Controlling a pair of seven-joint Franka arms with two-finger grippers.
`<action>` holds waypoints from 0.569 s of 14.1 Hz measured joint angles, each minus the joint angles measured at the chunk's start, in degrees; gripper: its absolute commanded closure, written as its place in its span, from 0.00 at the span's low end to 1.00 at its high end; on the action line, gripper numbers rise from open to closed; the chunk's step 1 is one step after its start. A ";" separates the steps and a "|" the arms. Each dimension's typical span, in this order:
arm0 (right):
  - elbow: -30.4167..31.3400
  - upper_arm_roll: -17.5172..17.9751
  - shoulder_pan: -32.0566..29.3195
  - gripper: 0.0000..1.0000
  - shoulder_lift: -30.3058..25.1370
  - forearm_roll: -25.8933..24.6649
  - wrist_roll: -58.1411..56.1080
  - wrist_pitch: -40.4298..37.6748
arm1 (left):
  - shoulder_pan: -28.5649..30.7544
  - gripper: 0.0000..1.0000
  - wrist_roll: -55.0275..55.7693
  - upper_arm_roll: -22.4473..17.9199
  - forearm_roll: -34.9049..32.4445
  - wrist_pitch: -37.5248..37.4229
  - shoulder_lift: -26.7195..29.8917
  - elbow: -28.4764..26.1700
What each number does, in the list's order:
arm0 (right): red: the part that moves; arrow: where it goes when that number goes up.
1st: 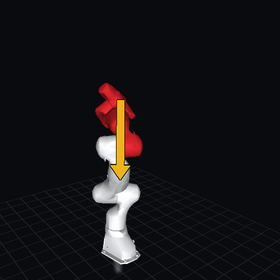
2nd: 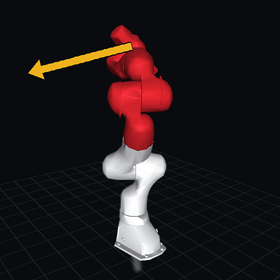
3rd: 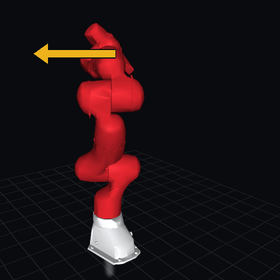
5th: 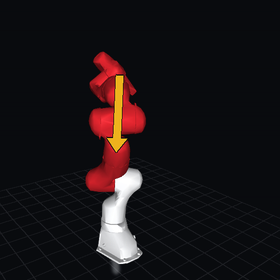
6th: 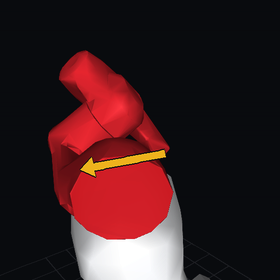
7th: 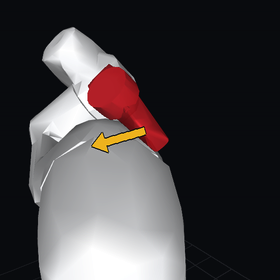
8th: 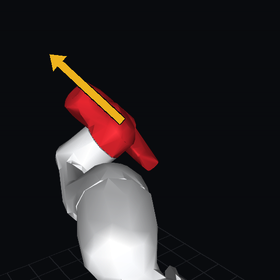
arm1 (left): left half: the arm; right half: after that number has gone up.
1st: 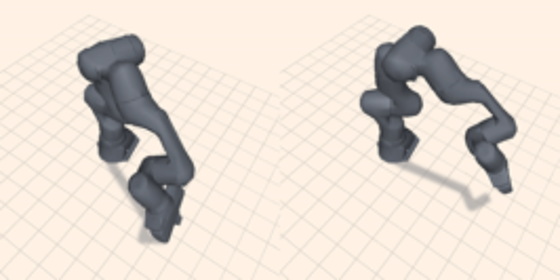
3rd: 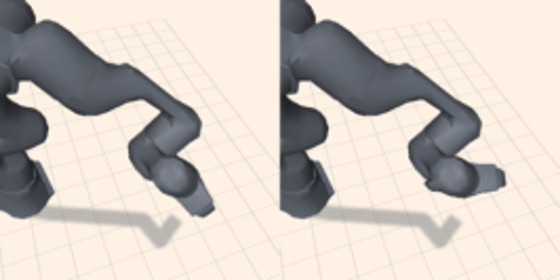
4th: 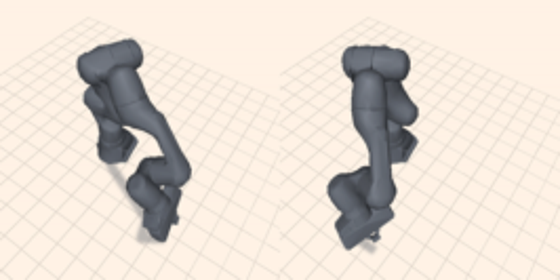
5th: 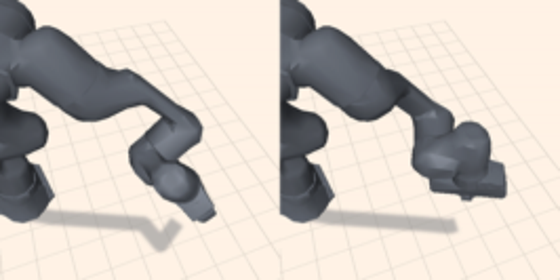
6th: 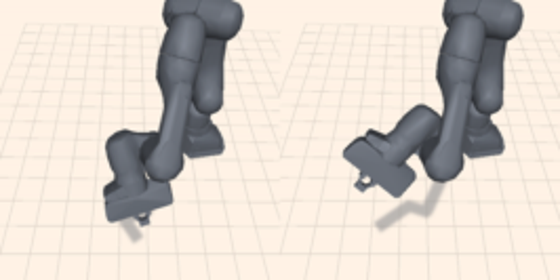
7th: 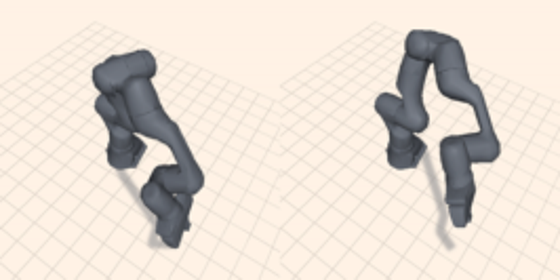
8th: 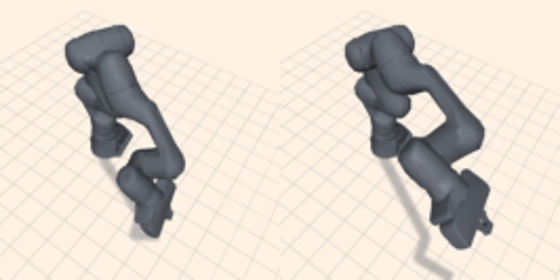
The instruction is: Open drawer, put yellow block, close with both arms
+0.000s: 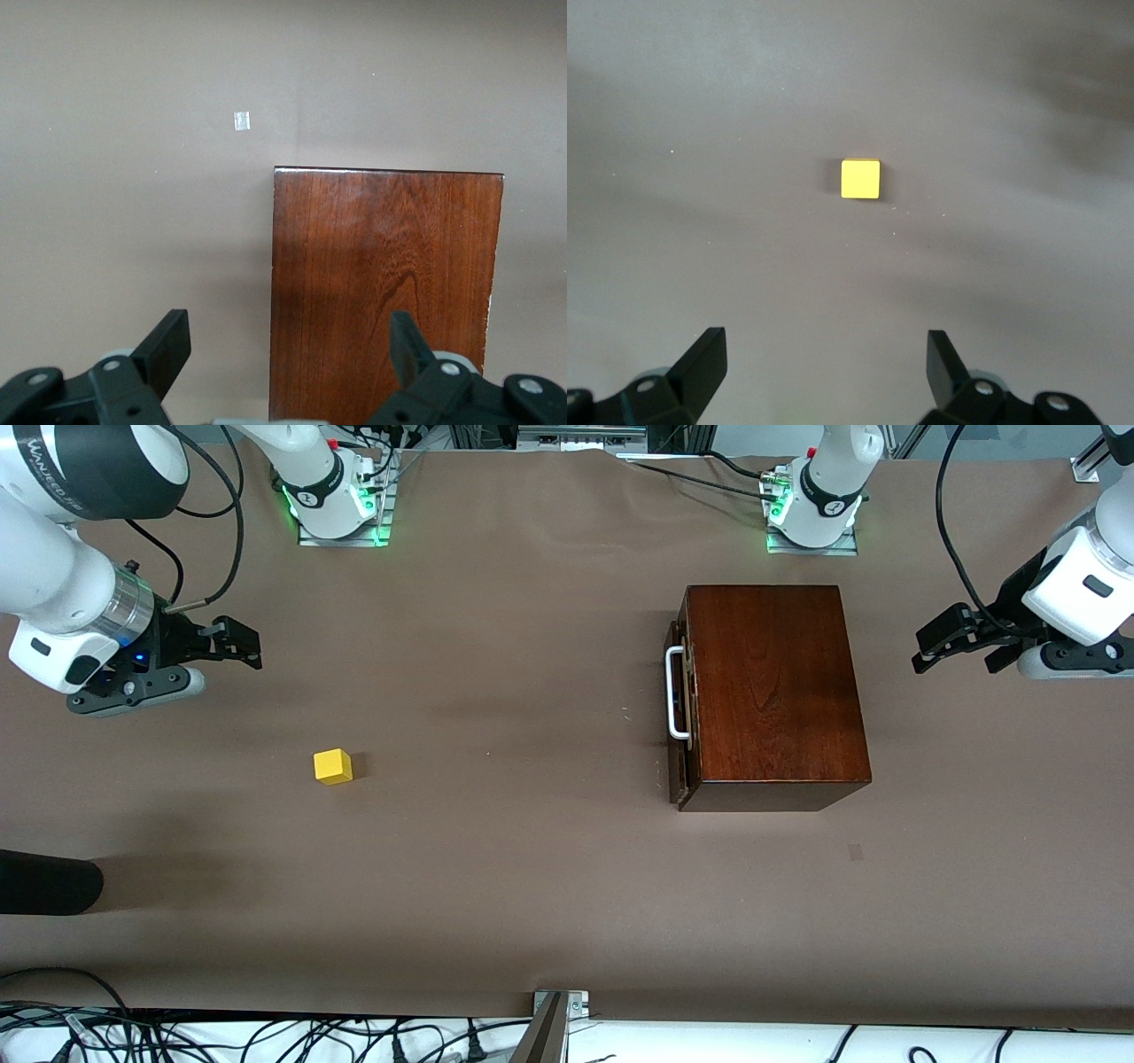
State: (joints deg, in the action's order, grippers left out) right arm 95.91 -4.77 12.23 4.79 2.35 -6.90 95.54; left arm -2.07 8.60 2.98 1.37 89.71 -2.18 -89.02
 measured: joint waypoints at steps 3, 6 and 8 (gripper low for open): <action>0.00 0.00 0.00 0.00 -0.03 0.00 0.00 0.00 | -0.03 0.00 0.00 0.00 0.00 -0.01 -0.01 0.09; 0.00 0.00 0.00 0.00 -0.04 0.00 0.00 0.00 | -0.12 0.00 0.00 0.01 0.00 -0.11 -0.05 0.11; 0.00 0.00 0.00 0.00 -0.04 0.00 -0.02 0.00 | -0.13 0.00 0.00 0.14 0.00 -2.13 -0.15 0.14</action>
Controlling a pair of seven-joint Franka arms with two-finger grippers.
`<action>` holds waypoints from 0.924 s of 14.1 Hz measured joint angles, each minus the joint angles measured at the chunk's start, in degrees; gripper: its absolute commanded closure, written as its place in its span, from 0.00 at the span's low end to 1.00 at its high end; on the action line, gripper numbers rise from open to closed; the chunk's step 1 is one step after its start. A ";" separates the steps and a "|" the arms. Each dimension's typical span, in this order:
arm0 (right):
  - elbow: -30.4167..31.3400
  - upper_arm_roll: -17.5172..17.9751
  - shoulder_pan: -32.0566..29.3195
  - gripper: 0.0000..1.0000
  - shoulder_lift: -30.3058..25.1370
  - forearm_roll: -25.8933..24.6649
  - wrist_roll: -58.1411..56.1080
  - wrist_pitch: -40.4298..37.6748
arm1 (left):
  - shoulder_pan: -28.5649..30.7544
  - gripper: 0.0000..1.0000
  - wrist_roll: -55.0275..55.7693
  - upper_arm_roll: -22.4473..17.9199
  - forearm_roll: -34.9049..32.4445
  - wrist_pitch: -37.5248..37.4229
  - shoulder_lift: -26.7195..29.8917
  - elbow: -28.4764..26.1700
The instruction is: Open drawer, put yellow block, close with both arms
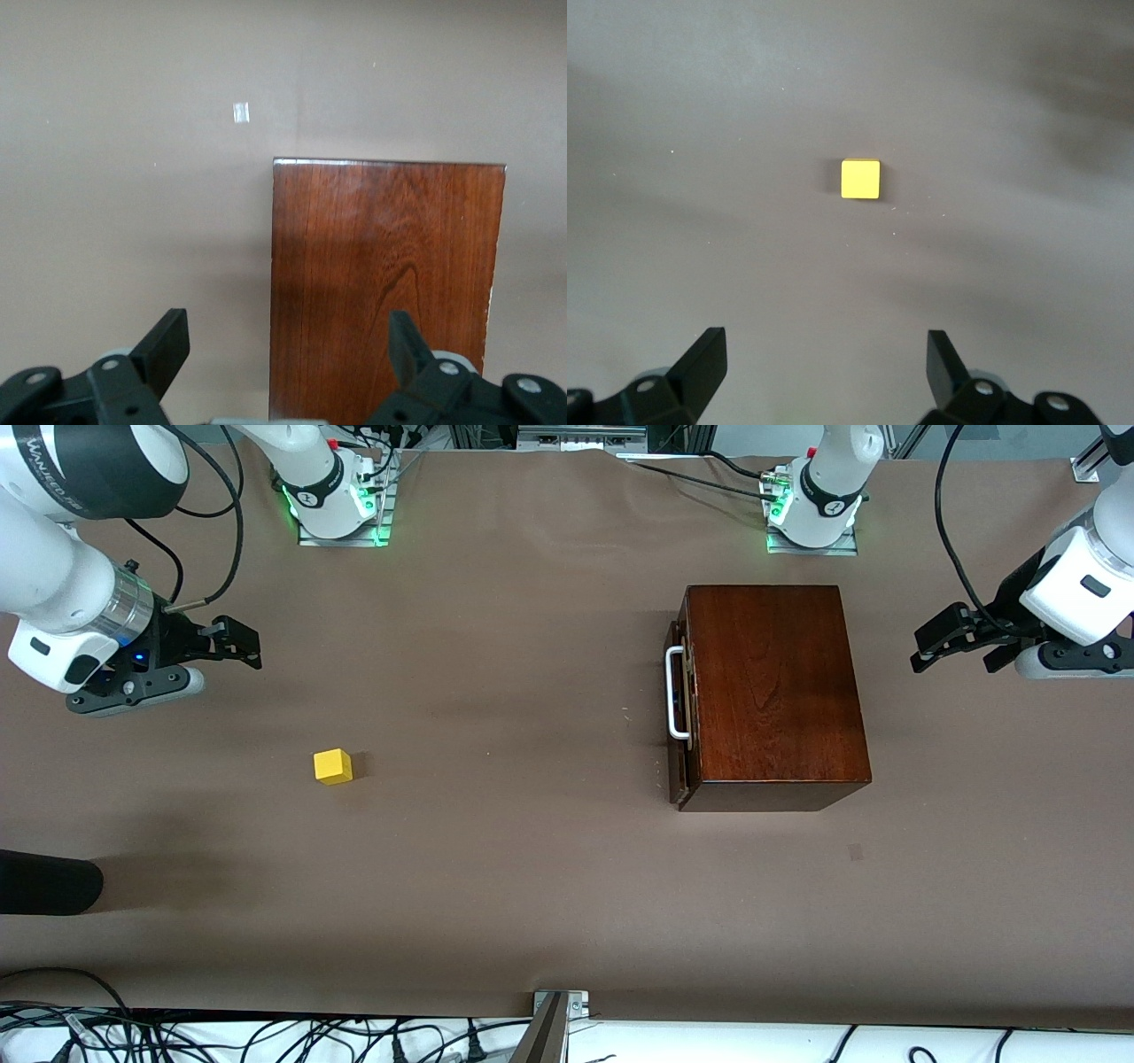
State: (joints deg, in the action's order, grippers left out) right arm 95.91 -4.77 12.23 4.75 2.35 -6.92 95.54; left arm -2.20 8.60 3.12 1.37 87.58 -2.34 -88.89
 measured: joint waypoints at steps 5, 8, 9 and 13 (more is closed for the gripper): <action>0.00 0.00 0.00 0.00 0.00 0.00 -0.01 0.00 | -1.94 0.00 0.49 3.40 0.00 -8.12 -2.96 0.43; 0.00 -0.01 0.00 0.00 -0.01 0.00 -0.02 0.00 | -4.96 0.00 0.76 4.51 -0.04 -10.18 -4.94 2.78; 0.00 0.00 0.00 0.00 -0.01 0.00 -0.02 0.00 | -6.42 0.00 0.76 4.53 -0.25 -10.18 -5.80 3.33; 0.00 0.00 0.00 0.00 0.00 0.00 -0.02 -0.02 | -14.95 0.00 7.32 4.66 -2.17 -4.83 -10.34 3.91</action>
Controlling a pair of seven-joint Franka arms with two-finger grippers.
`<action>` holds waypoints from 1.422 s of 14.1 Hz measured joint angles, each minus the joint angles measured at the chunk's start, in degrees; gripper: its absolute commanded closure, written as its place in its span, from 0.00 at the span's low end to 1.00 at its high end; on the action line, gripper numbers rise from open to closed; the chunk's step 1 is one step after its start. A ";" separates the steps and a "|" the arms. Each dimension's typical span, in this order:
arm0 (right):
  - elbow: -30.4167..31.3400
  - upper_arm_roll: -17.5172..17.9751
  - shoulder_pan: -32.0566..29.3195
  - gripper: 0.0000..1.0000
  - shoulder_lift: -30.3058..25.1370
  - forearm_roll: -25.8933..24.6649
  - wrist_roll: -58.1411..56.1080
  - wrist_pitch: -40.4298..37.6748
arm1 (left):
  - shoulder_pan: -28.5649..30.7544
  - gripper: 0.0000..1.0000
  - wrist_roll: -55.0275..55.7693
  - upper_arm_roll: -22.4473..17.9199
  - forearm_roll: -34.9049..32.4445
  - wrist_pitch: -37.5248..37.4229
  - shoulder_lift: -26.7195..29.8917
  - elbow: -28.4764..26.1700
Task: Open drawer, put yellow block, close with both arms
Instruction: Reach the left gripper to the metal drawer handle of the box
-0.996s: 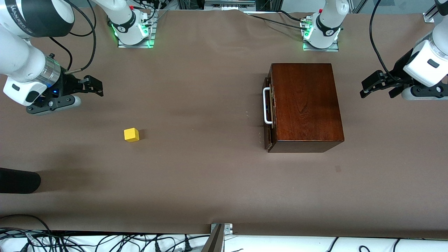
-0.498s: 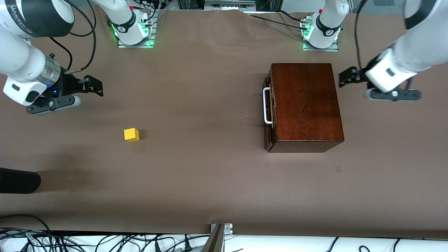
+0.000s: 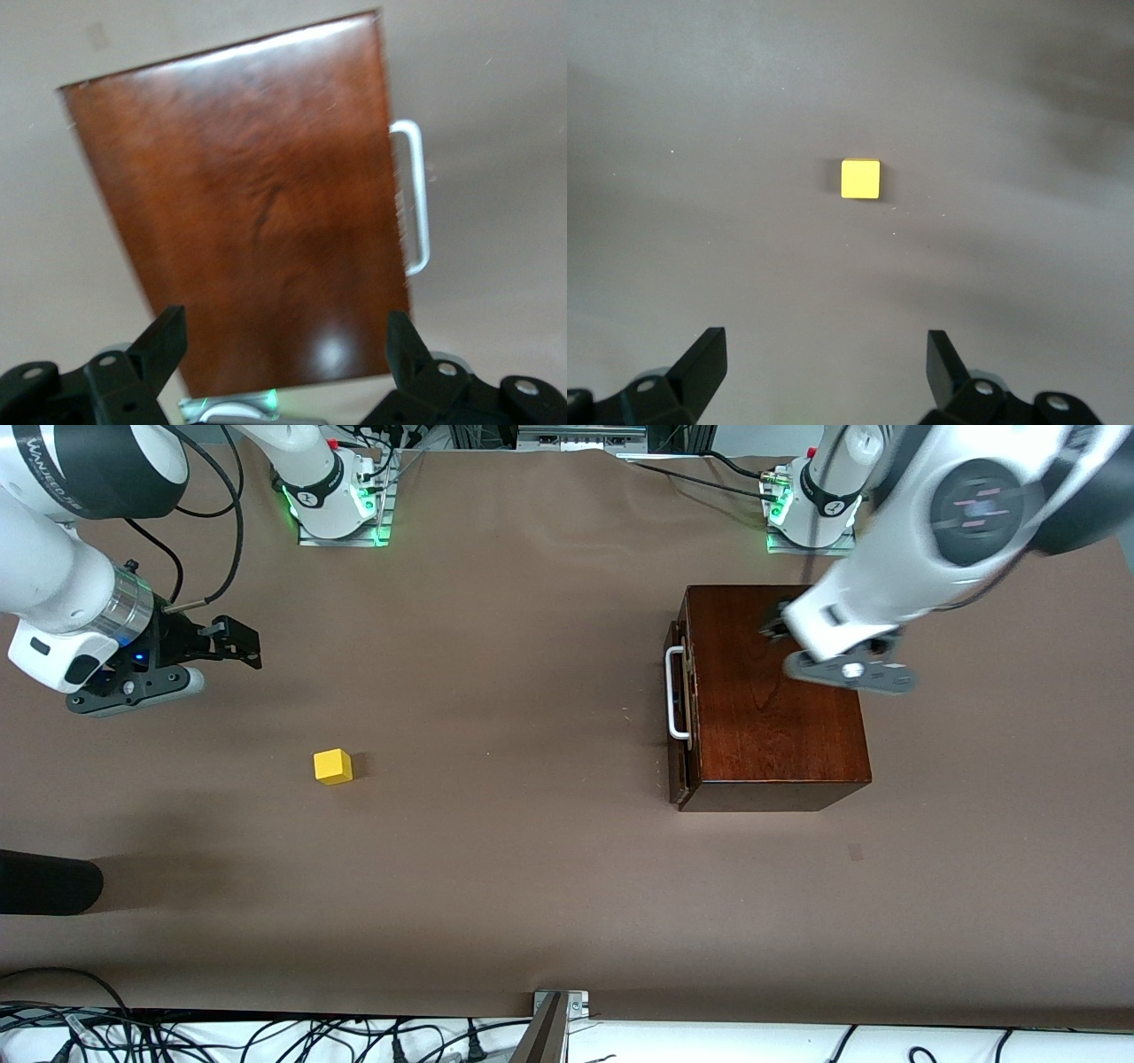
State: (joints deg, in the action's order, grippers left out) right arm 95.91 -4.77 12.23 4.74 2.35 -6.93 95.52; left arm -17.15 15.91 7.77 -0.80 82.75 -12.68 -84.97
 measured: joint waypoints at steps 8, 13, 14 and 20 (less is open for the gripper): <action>0.09 0.00 0.00 0.00 0.04 0.00 -0.02 -0.12 | -18.56 0.00 30.99 0.29 -10.48 10.61 -11.90 -0.71; 0.13 0.00 0.00 0.00 0.10 0.00 -0.03 -0.12 | -20.38 0.00 36.98 -0.21 -12.93 20.48 -14.44 -7.55; 0.14 0.00 0.00 0.00 0.12 0.00 -0.03 -0.12 | -20.31 0.00 36.99 -0.34 -13.57 20.96 -14.43 -8.28; 0.14 0.00 -0.01 0.00 0.12 -0.01 -0.03 -0.12 | -20.27 0.00 38.03 -0.35 -16.66 26.59 -14.82 -13.10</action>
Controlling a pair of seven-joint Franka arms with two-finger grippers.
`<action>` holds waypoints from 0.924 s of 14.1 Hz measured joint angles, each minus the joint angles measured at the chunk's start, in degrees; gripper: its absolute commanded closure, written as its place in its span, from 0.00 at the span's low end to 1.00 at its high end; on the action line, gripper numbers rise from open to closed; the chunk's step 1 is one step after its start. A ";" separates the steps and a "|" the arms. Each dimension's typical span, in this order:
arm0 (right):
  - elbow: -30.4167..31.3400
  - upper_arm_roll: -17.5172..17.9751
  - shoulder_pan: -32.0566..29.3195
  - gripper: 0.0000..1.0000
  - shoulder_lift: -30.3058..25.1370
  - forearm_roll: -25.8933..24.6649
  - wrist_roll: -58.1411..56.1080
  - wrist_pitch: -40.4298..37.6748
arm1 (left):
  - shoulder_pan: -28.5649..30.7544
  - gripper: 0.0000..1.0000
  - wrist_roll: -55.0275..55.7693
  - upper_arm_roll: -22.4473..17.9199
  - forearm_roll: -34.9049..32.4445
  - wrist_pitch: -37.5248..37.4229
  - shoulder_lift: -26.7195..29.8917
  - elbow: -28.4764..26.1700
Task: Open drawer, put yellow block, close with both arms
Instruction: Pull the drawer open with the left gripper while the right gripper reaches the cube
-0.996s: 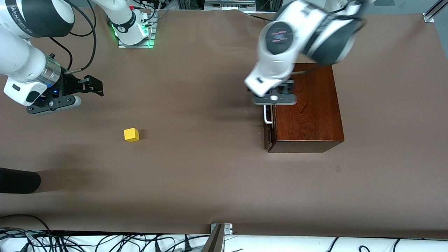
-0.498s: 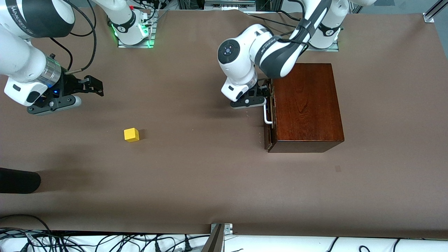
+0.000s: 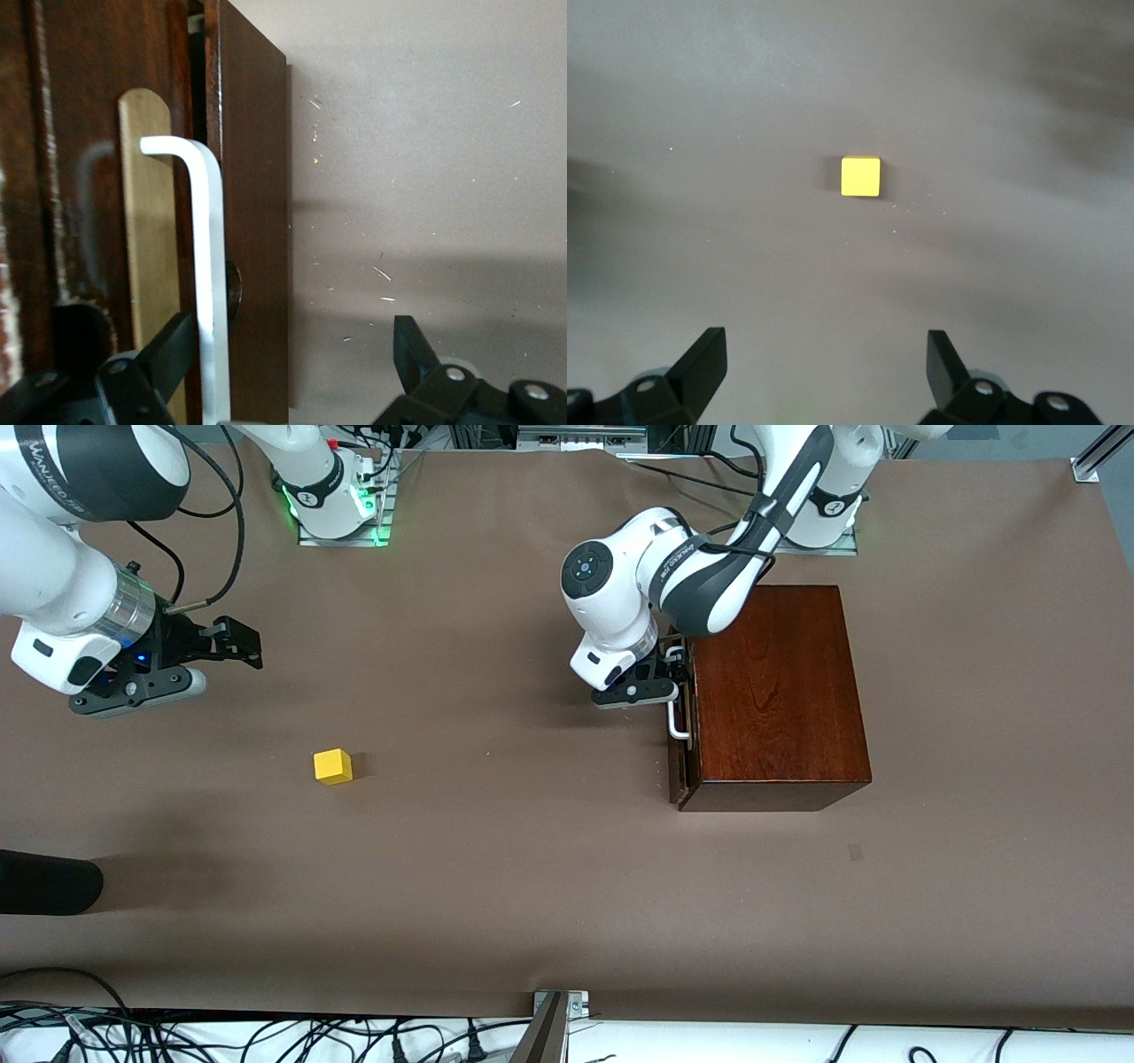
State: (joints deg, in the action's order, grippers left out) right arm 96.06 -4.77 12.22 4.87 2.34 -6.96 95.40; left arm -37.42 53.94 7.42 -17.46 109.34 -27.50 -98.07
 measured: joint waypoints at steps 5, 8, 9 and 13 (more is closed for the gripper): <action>0.03 -0.01 -0.03 0.00 0.02 0.00 0.00 0.00 | 0.01 0.00 0.93 -0.08 -0.08 3.05 -1.46 -0.66; 0.04 -0.21 -0.05 0.00 0.08 -0.02 -0.39 0.01 | 0.02 0.00 1.15 -0.31 -0.15 5.51 -2.61 -0.72; 0.04 -0.44 -0.06 0.00 0.15 -0.02 -0.76 0.06 | 0.02 0.00 1.23 -0.35 -0.15 6.33 -2.76 -0.72; 0.10 -1.03 -0.12 0.00 0.91 -0.02 -1.05 0.65 | -0.15 0.00 1.96 -0.19 -0.15 9.34 -2.80 -0.59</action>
State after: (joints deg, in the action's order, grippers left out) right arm 96.15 -5.80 12.10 5.78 2.31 -8.01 96.05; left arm -37.57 55.90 7.23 -17.61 118.68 -30.30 -98.66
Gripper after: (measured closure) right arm 0.000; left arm 0.000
